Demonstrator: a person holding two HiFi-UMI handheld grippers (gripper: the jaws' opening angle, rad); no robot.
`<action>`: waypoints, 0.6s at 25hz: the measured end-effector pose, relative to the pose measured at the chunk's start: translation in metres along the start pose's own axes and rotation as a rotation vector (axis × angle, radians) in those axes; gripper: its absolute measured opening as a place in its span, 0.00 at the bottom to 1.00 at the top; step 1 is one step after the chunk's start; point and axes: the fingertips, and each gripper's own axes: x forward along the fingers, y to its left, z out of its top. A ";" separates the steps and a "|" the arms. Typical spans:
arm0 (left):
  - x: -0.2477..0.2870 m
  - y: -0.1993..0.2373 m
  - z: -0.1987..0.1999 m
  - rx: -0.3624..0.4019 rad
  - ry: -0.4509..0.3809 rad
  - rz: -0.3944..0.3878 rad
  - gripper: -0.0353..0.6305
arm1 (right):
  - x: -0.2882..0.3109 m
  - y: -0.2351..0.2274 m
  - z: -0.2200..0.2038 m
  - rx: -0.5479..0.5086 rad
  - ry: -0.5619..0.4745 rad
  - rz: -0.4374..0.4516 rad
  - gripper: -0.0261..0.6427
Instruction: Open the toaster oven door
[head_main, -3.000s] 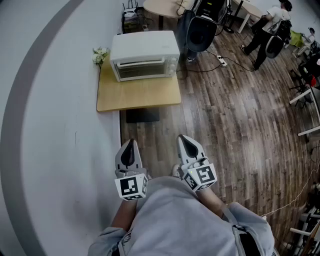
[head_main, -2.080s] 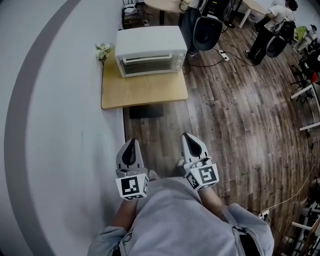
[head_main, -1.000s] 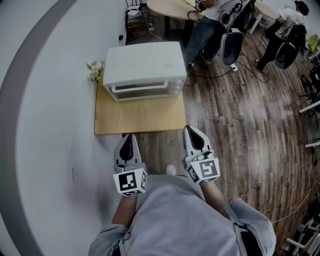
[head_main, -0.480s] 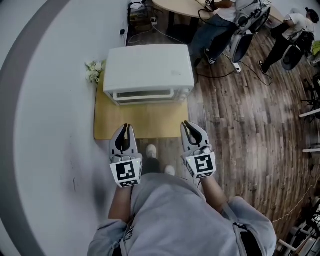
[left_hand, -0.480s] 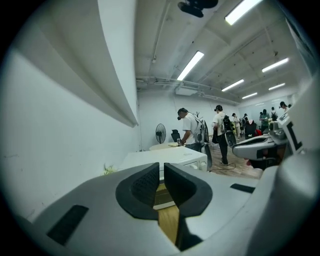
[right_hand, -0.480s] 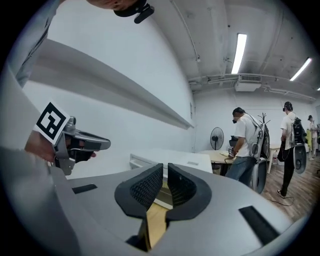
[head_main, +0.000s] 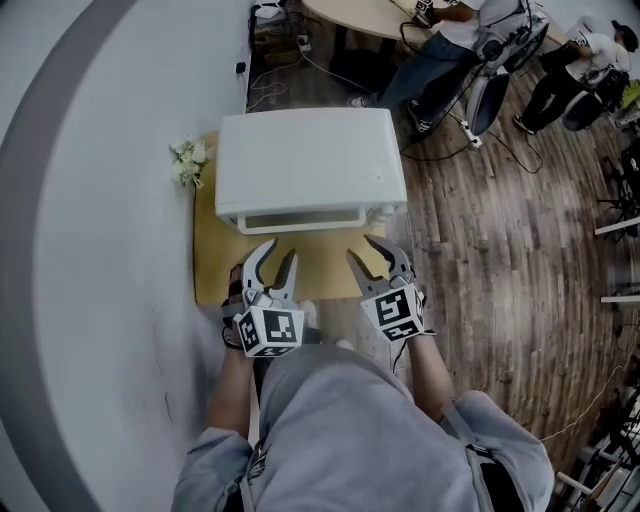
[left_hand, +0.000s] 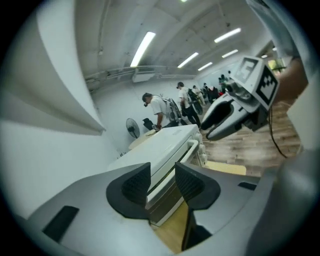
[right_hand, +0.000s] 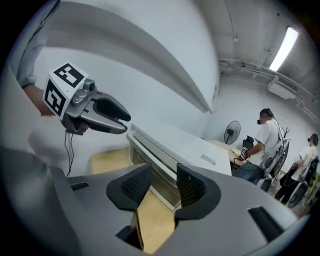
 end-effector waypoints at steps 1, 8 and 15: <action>0.008 0.001 -0.001 0.053 0.007 -0.022 0.27 | 0.009 0.000 -0.001 -0.029 0.029 0.015 0.26; 0.048 -0.002 -0.027 0.343 0.147 -0.188 0.29 | 0.051 0.007 -0.001 -0.201 0.188 0.142 0.26; 0.064 -0.003 -0.051 0.453 0.232 -0.296 0.29 | 0.073 0.013 -0.017 -0.311 0.320 0.211 0.26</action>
